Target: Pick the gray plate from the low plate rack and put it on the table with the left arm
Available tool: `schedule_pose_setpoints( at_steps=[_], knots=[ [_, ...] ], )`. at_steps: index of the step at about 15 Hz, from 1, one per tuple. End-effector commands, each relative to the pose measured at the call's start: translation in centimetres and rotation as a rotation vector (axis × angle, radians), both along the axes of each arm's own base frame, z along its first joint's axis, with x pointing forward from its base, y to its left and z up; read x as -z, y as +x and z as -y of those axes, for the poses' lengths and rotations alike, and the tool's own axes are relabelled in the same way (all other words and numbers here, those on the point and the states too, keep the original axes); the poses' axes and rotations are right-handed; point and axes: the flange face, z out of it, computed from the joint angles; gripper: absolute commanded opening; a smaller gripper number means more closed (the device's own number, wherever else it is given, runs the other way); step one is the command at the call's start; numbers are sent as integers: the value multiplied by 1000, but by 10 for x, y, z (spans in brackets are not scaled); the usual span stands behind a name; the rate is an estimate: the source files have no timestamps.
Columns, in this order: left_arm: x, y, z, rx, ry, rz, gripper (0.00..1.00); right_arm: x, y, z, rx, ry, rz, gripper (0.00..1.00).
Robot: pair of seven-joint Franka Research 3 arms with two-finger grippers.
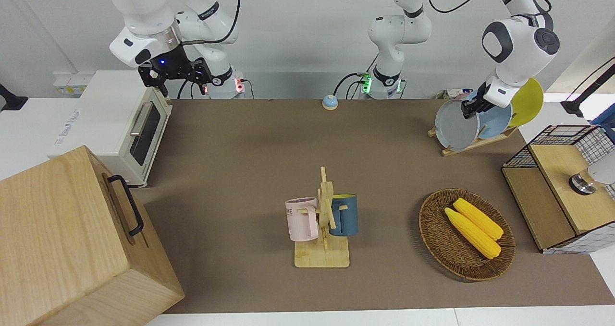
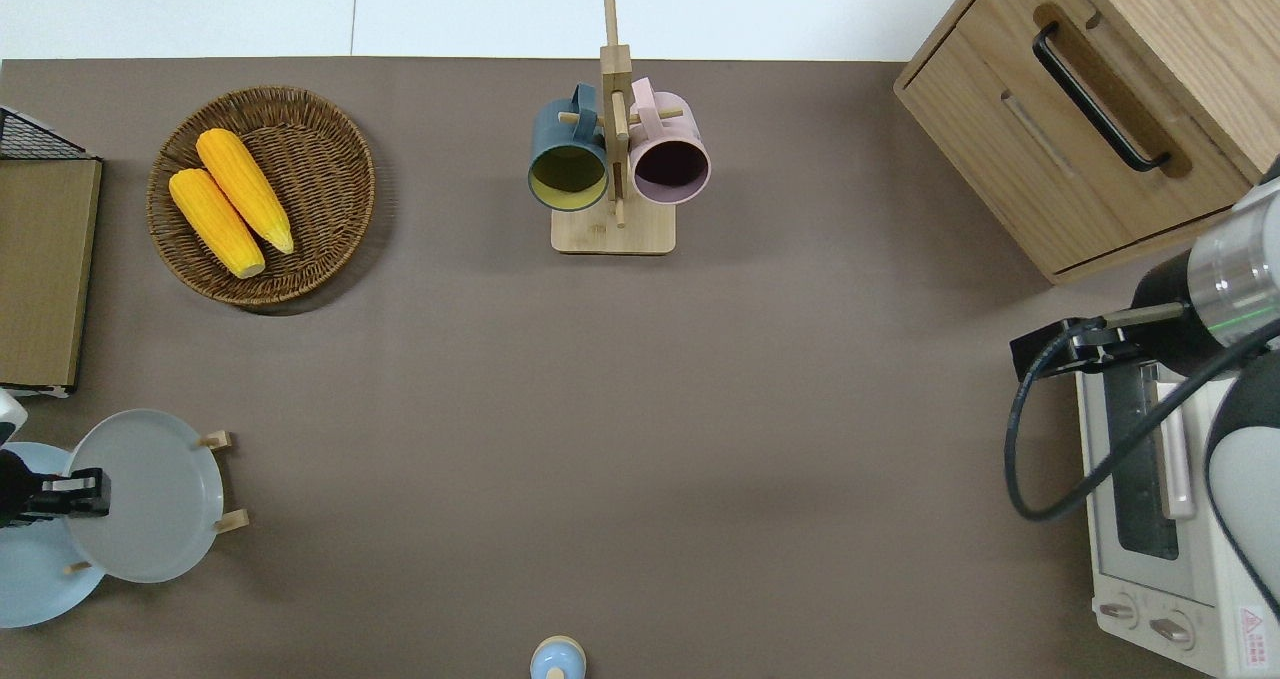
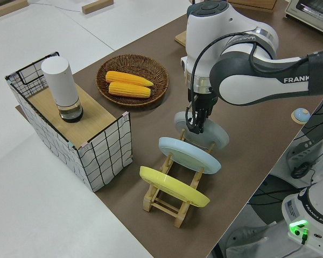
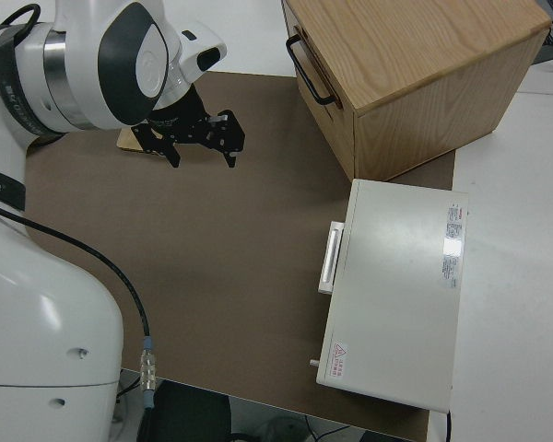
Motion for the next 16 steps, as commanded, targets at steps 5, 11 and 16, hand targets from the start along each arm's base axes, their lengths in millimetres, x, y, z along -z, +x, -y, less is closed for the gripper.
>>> schedule_pose_setpoints(
  at_steps=[5, 11, 16],
  knots=[
    [-69, 4, 4, 12, 0, -4, 0, -4, -2, 3, 16, -7, 0, 983],
    [-158, 3, 7, 12, 15, -1, 0, -4, -2, 3, 16, -7, 0, 983],
    [-206, -1, 15, 16, 16, 28, 0, -4, -2, 2, 14, -7, 0, 983]
  ],
)
